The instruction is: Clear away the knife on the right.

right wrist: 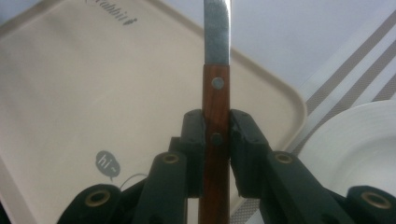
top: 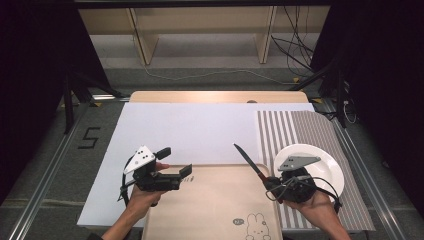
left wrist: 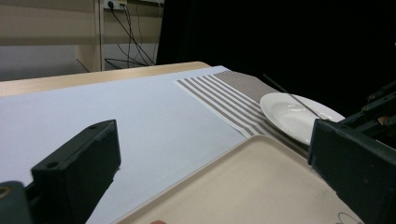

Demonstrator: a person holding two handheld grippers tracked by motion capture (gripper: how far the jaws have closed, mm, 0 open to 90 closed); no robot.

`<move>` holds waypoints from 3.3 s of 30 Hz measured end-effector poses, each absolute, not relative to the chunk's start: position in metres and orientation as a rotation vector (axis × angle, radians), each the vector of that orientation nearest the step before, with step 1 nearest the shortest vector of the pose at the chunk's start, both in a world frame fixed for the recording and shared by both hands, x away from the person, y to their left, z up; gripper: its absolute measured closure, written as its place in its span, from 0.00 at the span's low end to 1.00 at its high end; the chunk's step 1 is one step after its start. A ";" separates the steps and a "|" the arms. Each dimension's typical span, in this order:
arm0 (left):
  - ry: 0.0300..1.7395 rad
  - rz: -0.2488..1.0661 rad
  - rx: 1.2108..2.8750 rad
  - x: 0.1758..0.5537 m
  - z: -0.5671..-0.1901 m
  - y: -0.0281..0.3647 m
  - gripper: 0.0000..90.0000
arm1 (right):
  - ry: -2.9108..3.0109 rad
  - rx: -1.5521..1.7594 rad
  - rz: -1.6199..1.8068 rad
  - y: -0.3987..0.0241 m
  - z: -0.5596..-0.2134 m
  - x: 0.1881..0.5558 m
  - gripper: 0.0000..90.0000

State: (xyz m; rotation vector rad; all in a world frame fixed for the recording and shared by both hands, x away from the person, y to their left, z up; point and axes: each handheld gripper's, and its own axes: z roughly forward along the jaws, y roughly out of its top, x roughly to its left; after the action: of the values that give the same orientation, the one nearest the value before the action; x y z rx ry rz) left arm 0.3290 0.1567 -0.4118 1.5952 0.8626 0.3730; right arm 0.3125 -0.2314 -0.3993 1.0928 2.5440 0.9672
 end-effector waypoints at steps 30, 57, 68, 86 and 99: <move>0.871 0.375 1.597 0.330 -0.413 0.157 0.03 | 2.772 1.103 0.760 -0.198 -0.427 0.284 0.86; 0.866 0.373 1.591 0.329 -0.412 0.157 0.03 | 2.879 1.145 0.505 -0.183 -0.457 0.282 0.86; 0.865 0.373 1.593 0.329 -0.412 0.157 0.03 | 2.856 1.117 0.508 -0.182 -0.450 0.282 0.62; 0.869 0.369 1.592 0.330 -0.413 0.156 0.03 | 2.833 0.744 0.688 -0.147 -0.462 0.280 1.00; 0.869 0.369 1.592 0.329 -0.413 0.156 0.03 | 2.830 0.763 0.613 -0.152 -0.464 0.283 1.00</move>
State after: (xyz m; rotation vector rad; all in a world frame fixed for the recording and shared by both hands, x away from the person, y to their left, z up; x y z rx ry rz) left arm 0.3295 0.1560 -0.4125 1.5920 0.8691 0.3687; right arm 0.2829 -0.1518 -0.4641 0.7627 2.8304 0.6131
